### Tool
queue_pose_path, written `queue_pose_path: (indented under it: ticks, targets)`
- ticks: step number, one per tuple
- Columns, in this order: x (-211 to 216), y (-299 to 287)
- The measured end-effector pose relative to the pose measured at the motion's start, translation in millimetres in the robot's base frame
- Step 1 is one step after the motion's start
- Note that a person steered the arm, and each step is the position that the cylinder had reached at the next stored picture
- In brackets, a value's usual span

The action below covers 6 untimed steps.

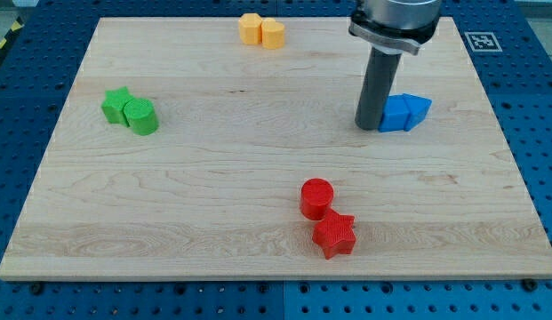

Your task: Move the blue blocks to the right center of the board

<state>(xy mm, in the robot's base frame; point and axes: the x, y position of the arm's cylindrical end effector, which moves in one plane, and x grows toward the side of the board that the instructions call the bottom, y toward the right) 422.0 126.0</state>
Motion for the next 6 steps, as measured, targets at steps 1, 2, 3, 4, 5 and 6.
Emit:
queue_pose_path:
  ticks: [1,2,3,4,5,6]
  targets:
    - [-2.8,17.5]
    - [-6.5,36.7]
    - [-7.3,51.3]
    - [-7.3,52.9]
    - [-7.3,54.3]
    - [-7.3,62.7]
